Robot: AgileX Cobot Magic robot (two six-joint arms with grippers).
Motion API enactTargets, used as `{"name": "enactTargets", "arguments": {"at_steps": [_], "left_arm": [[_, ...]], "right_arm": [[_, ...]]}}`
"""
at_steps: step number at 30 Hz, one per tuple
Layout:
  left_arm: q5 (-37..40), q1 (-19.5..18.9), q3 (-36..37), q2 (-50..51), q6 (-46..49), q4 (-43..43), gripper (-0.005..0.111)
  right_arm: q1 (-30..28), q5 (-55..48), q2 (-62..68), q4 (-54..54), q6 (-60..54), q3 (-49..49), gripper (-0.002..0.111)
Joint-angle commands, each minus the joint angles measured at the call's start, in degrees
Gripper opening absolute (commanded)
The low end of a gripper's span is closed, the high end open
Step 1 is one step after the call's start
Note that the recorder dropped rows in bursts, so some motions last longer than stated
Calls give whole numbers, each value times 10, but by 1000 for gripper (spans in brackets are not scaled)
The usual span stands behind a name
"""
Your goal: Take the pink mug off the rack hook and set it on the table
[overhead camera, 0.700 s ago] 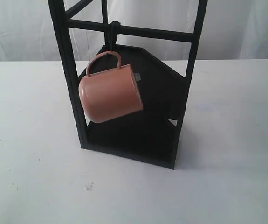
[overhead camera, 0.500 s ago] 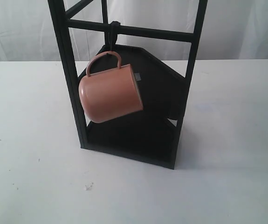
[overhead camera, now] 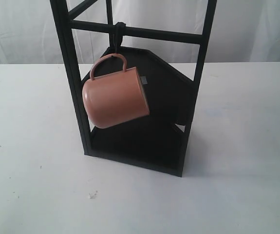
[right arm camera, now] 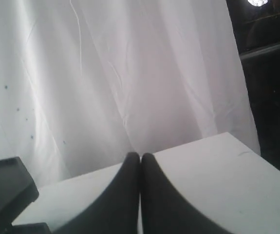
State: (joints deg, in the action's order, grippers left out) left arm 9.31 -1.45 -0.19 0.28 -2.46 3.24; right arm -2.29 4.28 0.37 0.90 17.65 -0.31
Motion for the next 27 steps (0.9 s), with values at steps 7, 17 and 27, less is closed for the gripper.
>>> {"name": "enactTargets", "arguments": {"at_steps": [7, 17, 27], "left_arm": [[-2, -2, 2, -3, -2, 1, 0], [-2, -2, 2, -3, -2, 1, 0], [-2, -2, 2, -3, -2, 1, 0]], "right_arm": [[3, -90, -4, -3, 53, -44, 0], [102, -427, 171, 229, -276, -316, 0], [126, -563, 340, 589, -789, -376, 16]]}}
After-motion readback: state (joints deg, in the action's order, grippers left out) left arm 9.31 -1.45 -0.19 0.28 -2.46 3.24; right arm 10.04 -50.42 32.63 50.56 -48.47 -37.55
